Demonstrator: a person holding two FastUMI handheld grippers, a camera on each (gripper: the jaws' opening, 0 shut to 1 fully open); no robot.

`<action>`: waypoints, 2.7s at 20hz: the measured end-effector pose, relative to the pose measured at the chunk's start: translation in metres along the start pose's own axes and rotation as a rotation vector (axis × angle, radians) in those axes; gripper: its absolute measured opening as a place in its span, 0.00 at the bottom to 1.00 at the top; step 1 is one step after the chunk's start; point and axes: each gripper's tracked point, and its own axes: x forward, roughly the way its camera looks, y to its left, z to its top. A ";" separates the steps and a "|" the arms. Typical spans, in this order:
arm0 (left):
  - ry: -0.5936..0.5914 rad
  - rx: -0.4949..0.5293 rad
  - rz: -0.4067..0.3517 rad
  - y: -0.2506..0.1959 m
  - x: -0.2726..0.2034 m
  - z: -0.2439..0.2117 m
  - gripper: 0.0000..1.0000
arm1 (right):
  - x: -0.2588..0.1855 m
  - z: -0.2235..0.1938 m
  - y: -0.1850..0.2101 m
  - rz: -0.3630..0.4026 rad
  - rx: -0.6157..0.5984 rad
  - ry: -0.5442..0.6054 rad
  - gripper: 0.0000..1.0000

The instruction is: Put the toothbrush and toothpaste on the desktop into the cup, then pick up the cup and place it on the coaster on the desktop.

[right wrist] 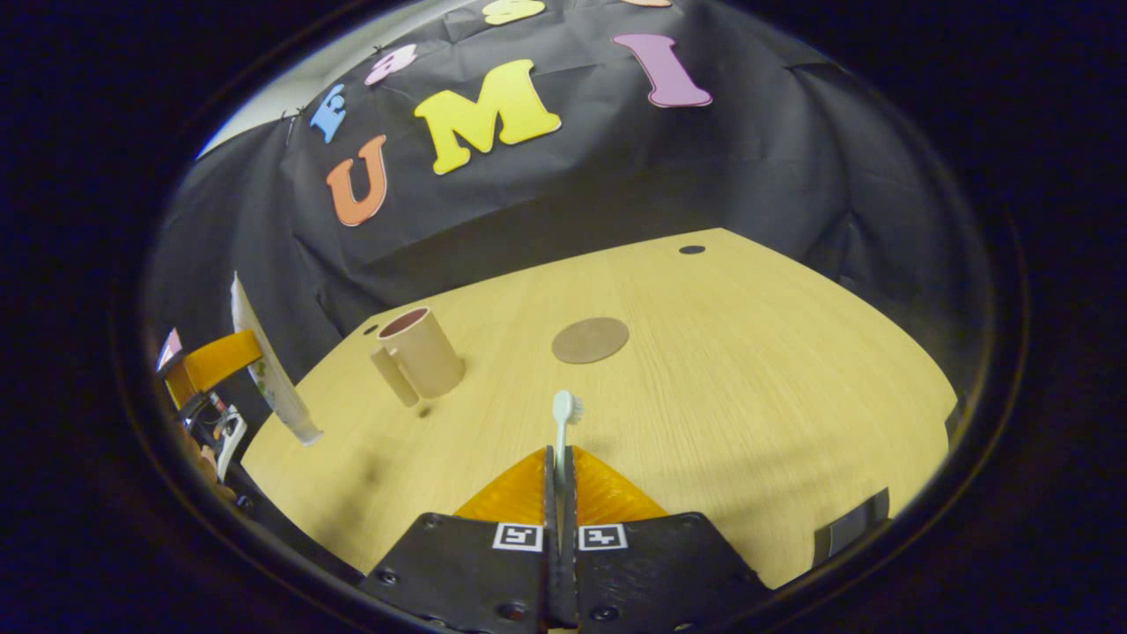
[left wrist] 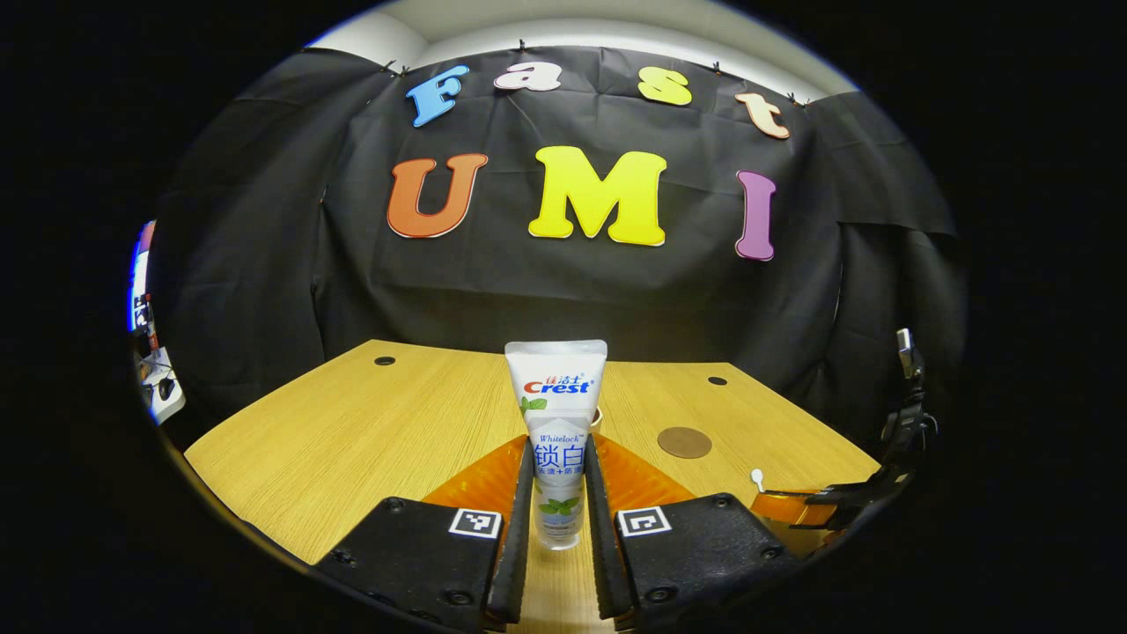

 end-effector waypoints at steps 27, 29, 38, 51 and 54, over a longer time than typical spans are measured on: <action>-0.164 0.021 -0.044 -0.004 0.145 0.066 0.38 | -0.051 0.081 0.020 0.042 -0.159 -0.258 0.00; -0.164 0.024 -0.037 -0.003 0.158 0.062 0.34 | -0.050 0.081 0.020 0.044 -0.157 -0.251 0.00; -0.107 -0.018 -0.032 0.001 0.185 0.037 0.38 | -0.045 0.077 0.018 0.038 -0.146 -0.230 0.00; -0.155 0.015 0.021 0.023 0.140 0.052 0.93 | -0.031 0.098 0.057 0.124 -0.225 -0.256 0.00; -0.155 0.020 0.058 0.041 0.124 0.051 0.98 | -0.022 0.116 0.088 0.181 -0.262 -0.283 0.00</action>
